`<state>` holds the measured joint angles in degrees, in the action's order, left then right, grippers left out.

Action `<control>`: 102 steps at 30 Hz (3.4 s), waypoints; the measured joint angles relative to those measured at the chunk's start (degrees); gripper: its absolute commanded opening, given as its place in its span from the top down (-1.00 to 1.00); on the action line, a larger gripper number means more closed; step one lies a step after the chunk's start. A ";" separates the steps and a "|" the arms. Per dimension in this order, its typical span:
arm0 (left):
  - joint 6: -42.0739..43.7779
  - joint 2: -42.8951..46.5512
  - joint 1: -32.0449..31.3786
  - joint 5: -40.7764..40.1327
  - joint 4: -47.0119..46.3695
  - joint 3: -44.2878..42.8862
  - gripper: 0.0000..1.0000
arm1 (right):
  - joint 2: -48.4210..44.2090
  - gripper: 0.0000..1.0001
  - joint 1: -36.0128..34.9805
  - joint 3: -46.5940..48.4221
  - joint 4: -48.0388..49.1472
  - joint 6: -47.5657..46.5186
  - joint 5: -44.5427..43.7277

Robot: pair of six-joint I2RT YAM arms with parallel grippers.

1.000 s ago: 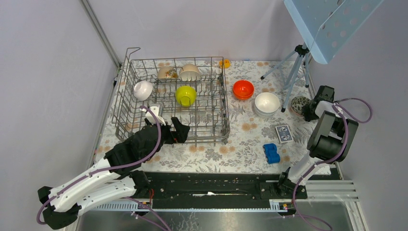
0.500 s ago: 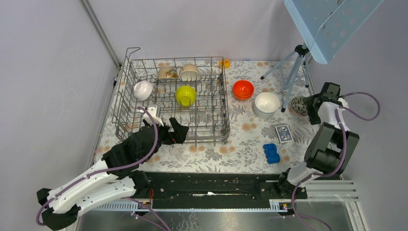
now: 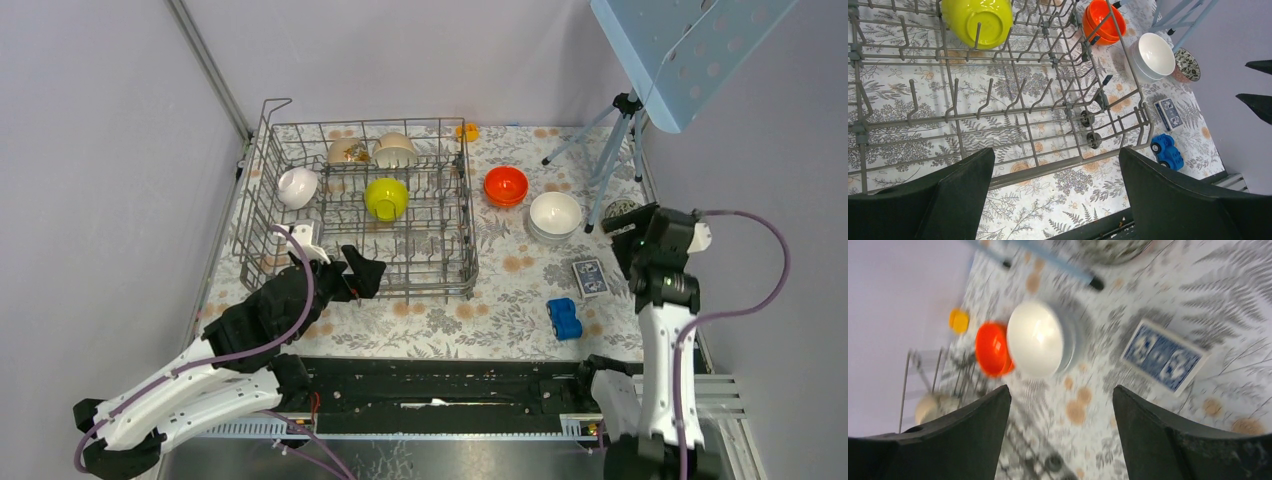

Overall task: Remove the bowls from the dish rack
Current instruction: Place the bowl at the center of the board, then pick up the bowl from the dish rack.

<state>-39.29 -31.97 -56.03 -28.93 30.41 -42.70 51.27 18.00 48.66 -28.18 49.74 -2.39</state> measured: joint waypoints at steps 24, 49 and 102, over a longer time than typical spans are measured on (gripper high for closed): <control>0.57 -8.57 0.00 -8.22 4.46 -6.73 -0.97 | 9.88 -0.86 -63.45 6.16 5.60 -13.99 3.15; 2.54 -8.98 0.00 -19.78 12.28 -11.39 -0.97 | 28.39 -0.58 -51.01 10.19 19.71 -19.26 -6.88; 54.75 -77.81 40.33 -24.26 -22.21 -37.53 -0.81 | 15.69 -0.72 -51.12 -7.69 29.40 -11.89 3.67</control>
<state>15.46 -109.78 -15.70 -53.19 8.21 -80.23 66.96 -33.12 40.97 1.21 37.85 1.28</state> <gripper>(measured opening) 0.905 0.852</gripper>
